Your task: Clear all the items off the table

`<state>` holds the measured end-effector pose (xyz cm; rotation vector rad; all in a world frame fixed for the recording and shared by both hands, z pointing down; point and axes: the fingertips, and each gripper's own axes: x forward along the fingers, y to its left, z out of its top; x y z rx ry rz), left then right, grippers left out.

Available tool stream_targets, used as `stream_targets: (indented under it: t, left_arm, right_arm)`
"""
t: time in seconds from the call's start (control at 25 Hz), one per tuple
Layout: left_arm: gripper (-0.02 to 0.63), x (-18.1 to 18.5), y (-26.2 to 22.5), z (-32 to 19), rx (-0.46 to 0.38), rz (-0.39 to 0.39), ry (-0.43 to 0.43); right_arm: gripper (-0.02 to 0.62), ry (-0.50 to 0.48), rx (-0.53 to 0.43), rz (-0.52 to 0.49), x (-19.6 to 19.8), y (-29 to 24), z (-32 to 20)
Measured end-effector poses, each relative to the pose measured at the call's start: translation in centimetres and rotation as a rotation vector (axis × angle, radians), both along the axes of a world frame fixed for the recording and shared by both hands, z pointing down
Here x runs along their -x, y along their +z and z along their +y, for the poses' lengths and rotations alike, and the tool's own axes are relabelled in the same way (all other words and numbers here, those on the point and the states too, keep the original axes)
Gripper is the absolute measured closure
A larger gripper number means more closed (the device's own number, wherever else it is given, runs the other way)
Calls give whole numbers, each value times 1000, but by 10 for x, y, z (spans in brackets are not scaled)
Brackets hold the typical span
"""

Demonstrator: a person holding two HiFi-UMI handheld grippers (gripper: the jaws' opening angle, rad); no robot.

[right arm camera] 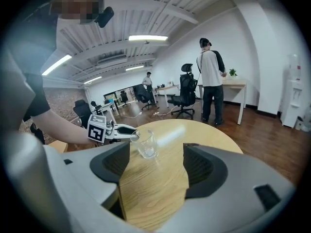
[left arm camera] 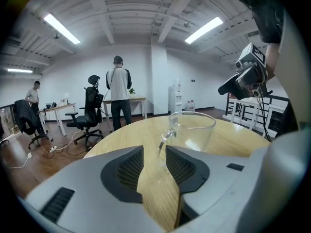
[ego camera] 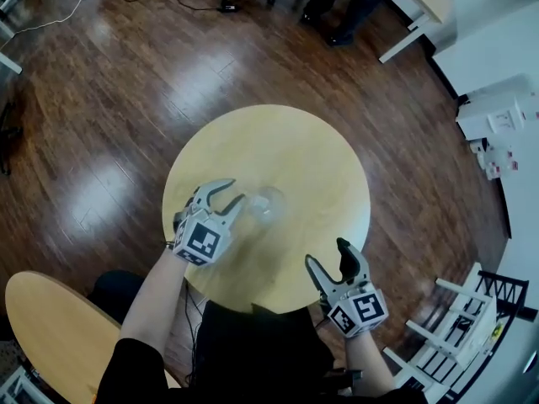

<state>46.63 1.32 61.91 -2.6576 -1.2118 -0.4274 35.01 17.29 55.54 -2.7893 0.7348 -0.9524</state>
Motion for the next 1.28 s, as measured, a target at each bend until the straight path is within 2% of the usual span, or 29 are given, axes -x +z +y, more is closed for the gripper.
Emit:
stream_targets:
  t: [0.16, 0.52, 0.64, 0.8, 1.0, 1.28]
  left_arm:
    - [460, -7, 7, -1, 55, -19, -41]
    - [463, -20, 11, 7, 125, -8, -86]
    - [489, -24, 10, 9, 131, -3, -80]
    - [491, -27, 10, 13, 124, 2, -83]
    - [586, -30, 12, 21, 150, 16, -80]
    - [589, -24, 13, 20, 181, -32, -97]
  right_arm:
    - [241, 24, -5, -11, -3, 5, 4]
    - [242, 59, -2, -48, 11, 17, 6]
    - [242, 86, 3, -59, 14, 17, 11]
    - [242, 101, 4, -61, 17, 19, 18]
    - [242, 97, -6, -58, 12, 24, 14]
    - [261, 98, -20, -42, 11, 25, 10]
